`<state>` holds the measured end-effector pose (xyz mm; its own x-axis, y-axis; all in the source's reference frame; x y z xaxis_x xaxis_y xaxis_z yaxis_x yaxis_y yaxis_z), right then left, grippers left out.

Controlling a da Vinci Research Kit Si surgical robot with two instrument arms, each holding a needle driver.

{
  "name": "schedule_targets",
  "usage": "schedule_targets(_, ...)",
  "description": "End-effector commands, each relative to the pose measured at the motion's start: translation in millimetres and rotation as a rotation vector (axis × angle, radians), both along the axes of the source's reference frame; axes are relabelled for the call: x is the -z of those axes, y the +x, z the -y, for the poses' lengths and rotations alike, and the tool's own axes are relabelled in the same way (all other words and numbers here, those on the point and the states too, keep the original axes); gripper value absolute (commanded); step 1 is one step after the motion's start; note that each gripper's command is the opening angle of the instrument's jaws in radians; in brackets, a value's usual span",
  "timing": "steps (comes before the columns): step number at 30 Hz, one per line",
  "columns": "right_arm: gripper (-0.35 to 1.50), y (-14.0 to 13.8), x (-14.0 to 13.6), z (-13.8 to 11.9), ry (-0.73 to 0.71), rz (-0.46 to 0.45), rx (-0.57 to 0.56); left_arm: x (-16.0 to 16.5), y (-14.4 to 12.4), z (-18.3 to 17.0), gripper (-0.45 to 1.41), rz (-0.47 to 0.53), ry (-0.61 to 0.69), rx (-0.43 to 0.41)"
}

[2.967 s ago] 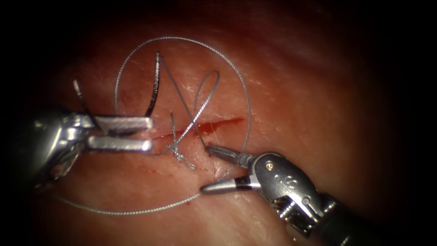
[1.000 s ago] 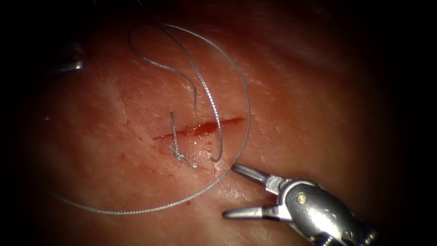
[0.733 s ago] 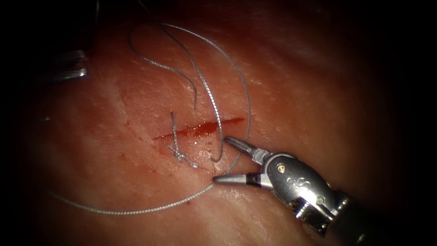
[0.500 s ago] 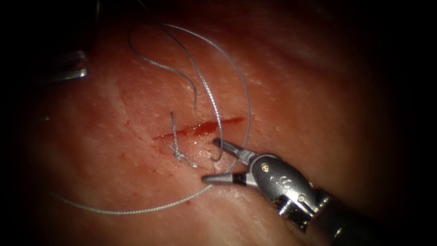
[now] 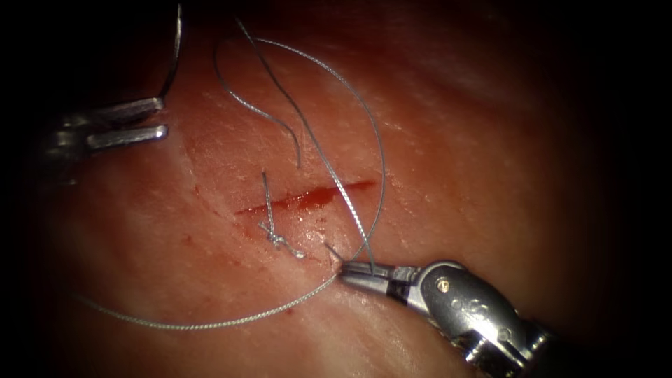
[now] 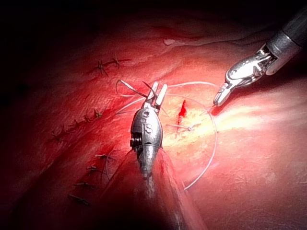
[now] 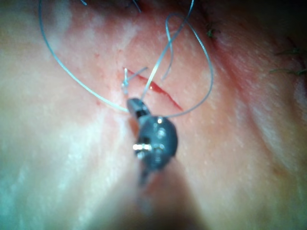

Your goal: Wound Closure

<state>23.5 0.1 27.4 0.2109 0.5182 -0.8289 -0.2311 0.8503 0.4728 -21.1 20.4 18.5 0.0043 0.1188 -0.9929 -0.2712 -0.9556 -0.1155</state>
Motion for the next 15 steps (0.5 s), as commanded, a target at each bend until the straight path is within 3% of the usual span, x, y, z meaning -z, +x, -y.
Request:
schedule_targets(1,-0.35,-0.8,0.9,0.8,0.001,-0.003,0.005,-0.7,-0.8,0.0,-0.45,0.009,-0.006,-0.008)
schedule_targets(4,-0.35,-3.3,5.1,3.5,0.004,-0.014,0.023,-0.8,-2.0,1.2,-0.45,0.029,-0.007,-0.027)
schedule_targets(8,-0.35,-4.6,9.3,5.9,0.008,-0.030,0.040,-0.9,-3.1,1.9,-0.45,0.036,-0.013,-0.048)
schedule_targets(10,-0.35,-4.8,12.6,7.4,0.014,-0.044,0.064,-1.0,-3.5,2.1,-0.45,0.045,-0.016,-0.054)
schedule_targets(15,-0.35,-4.2,17.0,8.2,0.007,-0.072,0.087,-1.1,-3.3,2.1,-0.45,0.058,-0.017,-0.065)
